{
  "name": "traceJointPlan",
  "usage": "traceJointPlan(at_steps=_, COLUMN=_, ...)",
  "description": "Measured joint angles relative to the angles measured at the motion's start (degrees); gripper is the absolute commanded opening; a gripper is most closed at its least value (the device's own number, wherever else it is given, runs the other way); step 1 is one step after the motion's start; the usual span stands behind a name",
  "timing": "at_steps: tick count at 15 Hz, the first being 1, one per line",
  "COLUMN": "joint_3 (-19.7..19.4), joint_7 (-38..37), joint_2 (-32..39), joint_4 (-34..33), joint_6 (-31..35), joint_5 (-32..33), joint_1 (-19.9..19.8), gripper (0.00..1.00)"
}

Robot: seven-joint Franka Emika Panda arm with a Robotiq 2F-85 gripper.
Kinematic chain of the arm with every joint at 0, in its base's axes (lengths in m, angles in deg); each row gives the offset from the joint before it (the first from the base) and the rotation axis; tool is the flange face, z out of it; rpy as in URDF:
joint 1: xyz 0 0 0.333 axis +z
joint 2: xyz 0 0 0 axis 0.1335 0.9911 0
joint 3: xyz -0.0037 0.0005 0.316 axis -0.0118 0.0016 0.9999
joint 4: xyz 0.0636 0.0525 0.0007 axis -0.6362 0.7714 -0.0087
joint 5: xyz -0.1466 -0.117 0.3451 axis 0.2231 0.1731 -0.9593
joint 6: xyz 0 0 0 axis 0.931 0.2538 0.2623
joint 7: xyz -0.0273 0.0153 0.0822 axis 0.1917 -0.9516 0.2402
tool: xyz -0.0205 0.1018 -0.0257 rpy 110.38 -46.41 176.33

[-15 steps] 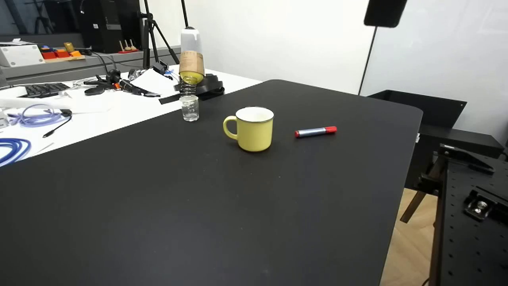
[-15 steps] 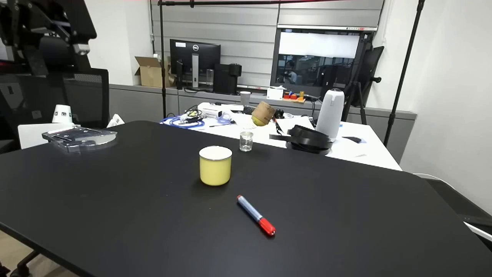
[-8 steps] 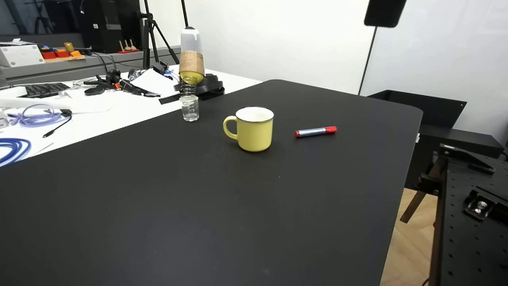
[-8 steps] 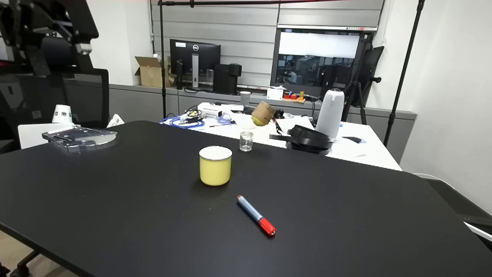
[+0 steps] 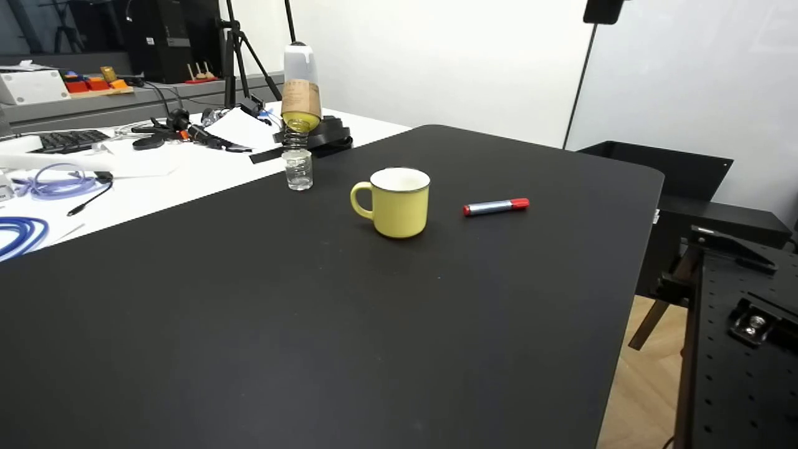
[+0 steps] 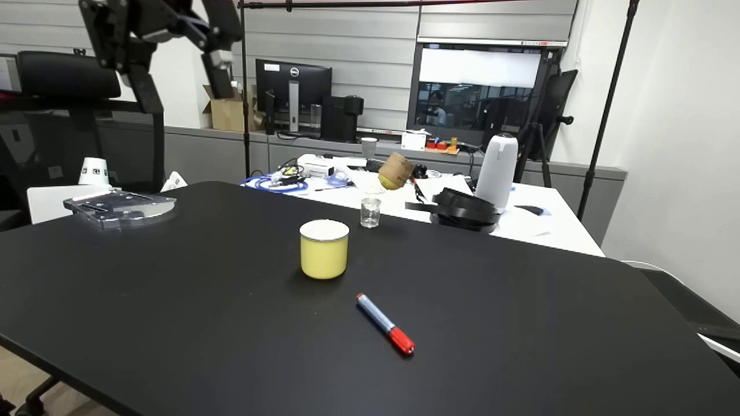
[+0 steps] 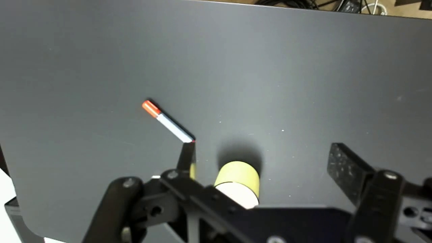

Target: Put the marker in the mug cup

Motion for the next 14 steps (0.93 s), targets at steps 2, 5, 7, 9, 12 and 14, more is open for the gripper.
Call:
traceJointPlan(at_steps=2, joint_3=-4.3, joint_7=4.7, joint_2=0.0, joint_4=0.0, joint_6=1.3, joint_5=1.3, joint_1=-2.1, gripper=1.0)
traceJointPlan(at_steps=5, joint_3=-9.8, joint_7=8.1, joint_2=0.7, joint_4=-0.1, joint_6=2.5, joint_5=1.4, joint_1=-4.6, gripper=1.0)
traceJointPlan(at_steps=7, joint_3=-10.3, joint_7=8.2, joint_2=1.1, joint_4=-0.1, joint_6=2.8, joint_5=1.4, joint_1=-5.3, gripper=1.0)
traceJointPlan(at_steps=9, joint_3=-9.8, joint_7=8.2, joint_2=1.1, joint_4=-0.1, joint_6=2.8, joint_5=1.6, joint_1=-5.3, gripper=1.0)
traceJointPlan(at_steps=12, joint_3=-9.0, joint_7=7.7, joint_2=0.9, joint_4=-0.6, joint_6=3.3, joint_5=1.8, joint_1=-6.0, gripper=1.0)
traceJointPlan(at_steps=14, joint_3=-9.8, joint_7=8.1, joint_2=1.7, joint_4=-2.1, joint_6=3.1, joint_5=2.9, joint_1=-7.7, gripper=1.0)
